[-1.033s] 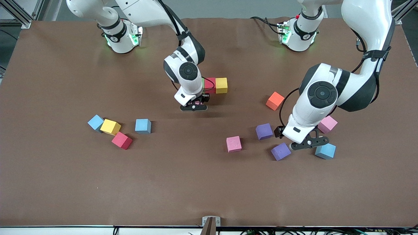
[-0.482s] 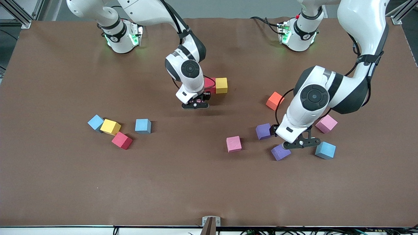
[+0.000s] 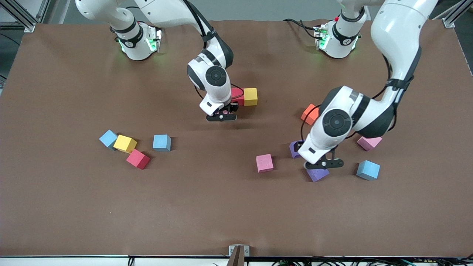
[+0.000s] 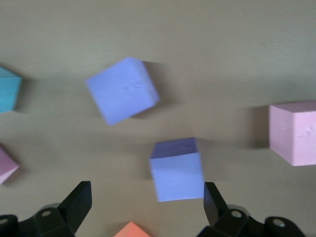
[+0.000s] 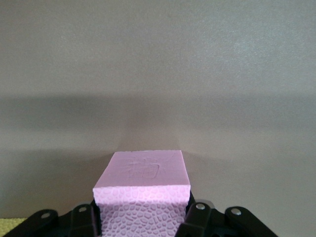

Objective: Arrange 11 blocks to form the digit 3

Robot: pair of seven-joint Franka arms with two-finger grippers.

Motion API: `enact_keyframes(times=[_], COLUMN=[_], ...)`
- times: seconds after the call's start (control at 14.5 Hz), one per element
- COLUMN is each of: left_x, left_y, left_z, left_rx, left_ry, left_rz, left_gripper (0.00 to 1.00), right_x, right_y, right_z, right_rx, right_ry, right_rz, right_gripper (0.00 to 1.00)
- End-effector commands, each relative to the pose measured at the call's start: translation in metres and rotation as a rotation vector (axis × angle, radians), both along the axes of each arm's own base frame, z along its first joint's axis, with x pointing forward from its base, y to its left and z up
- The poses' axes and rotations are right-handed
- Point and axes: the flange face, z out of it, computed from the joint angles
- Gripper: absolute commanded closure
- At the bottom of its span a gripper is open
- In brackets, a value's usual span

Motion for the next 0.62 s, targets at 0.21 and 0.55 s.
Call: enact_keyframes(times=[0.21, 0.55], left_x=[0.013, 0.009], left_y=[-0.067, -0.089], left_z=[-0.009, -0.025], left_rx=[-0.060, -0.107], left_ry=[-0.022, -0.058], left_rz=[-0.028, -0.052], left_gripper=[0.00, 0.00], right_x=[-0.017, 0.016], right_y=[-0.003, -0.001], right_z=[-0.007, 0.038], right_rx=[-0.009, 0.011], right_ry=[0.024, 0.032], right_rz=[-0.011, -0.047], right_gripper=[0.05, 0.00])
